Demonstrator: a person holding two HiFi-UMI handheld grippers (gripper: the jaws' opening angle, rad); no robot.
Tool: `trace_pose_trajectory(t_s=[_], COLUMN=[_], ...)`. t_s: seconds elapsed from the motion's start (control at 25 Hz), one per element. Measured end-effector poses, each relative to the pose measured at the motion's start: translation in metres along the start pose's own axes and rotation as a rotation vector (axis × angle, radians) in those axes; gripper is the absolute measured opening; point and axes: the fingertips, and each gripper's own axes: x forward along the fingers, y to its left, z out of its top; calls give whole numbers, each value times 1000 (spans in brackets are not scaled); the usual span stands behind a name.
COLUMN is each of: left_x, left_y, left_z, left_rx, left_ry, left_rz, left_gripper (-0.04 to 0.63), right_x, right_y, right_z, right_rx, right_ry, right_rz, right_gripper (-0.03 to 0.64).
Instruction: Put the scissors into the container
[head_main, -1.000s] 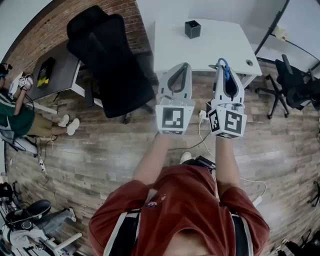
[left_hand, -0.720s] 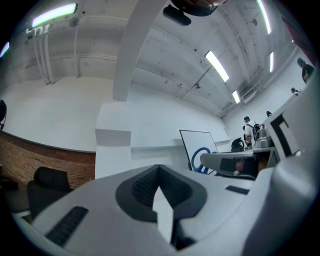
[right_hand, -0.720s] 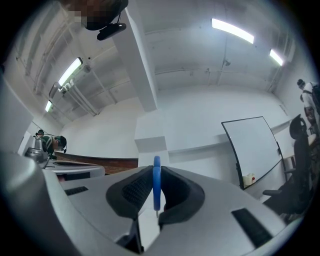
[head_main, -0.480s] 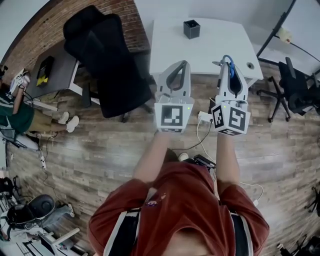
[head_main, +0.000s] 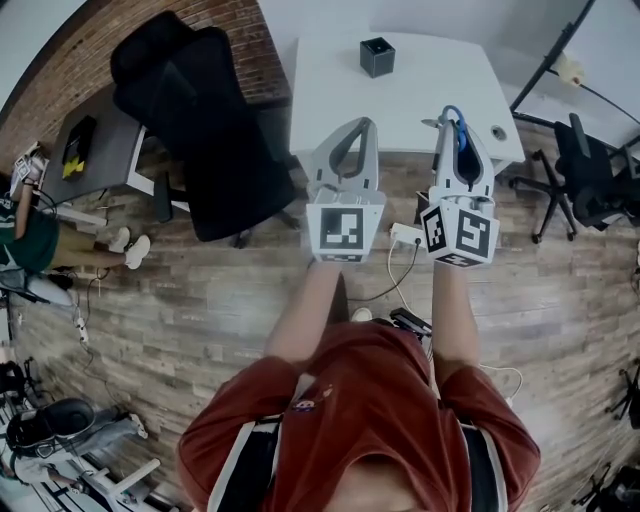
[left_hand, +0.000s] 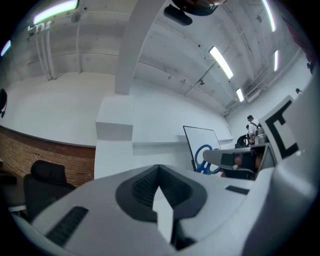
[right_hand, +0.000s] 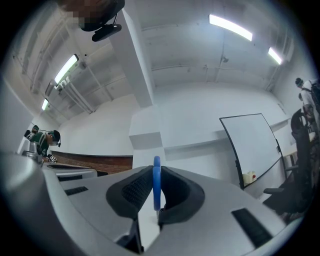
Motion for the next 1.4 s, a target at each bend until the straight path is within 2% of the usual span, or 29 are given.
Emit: trace_pose_trajectory(t_s=[0.44, 0.72, 1.2, 1.4], left_x=[54, 96, 161, 184], left_y=[43, 90, 175, 189], left_z=[-24, -35, -53, -64], left_rx=[-31, -44, -69, -88], left_ry=[-9, -15, -44, -43], left_rz=[-12, -29, -53, -85], left_gripper=[12, 12, 12, 12], right_x=[65, 127, 223, 245], right_y=[18, 37, 71, 75], right_z=[-28, -37, -58, -66], right_rx=[-34, -74, -113, -122], right_ry=[25, 26, 27, 29], right_rz=[11, 13, -19, -44], right_gripper=[55, 55, 55, 55])
